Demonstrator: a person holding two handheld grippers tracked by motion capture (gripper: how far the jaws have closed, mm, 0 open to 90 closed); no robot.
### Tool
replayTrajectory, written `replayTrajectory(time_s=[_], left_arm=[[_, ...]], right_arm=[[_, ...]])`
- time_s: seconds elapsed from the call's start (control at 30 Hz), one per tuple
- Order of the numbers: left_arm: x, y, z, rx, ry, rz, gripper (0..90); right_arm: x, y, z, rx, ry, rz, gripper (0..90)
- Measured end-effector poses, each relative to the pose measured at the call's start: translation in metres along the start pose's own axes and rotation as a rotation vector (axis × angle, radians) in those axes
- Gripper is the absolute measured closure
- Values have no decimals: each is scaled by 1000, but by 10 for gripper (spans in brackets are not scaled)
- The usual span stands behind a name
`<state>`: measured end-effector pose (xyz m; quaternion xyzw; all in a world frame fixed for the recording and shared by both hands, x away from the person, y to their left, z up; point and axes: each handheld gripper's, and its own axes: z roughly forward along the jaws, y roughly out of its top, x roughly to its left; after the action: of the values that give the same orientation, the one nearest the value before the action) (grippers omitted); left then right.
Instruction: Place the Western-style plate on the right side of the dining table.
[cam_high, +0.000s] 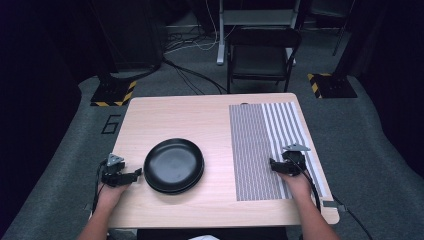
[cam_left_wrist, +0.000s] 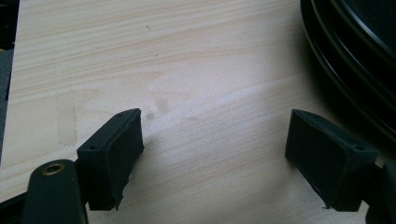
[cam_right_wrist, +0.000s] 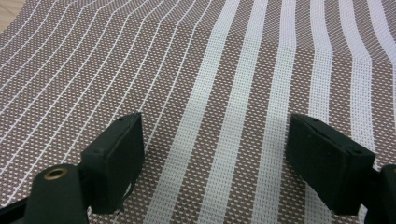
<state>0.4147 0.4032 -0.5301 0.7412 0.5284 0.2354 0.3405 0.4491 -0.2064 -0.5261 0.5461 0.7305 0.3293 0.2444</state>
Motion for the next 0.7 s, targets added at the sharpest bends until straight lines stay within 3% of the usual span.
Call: replayTrajectory(time_s=[0.7], left_arm=[[-2, 0, 0, 1, 21, -16, 186]], right_arm=[[1, 0, 0, -1, -12, 10, 181]])
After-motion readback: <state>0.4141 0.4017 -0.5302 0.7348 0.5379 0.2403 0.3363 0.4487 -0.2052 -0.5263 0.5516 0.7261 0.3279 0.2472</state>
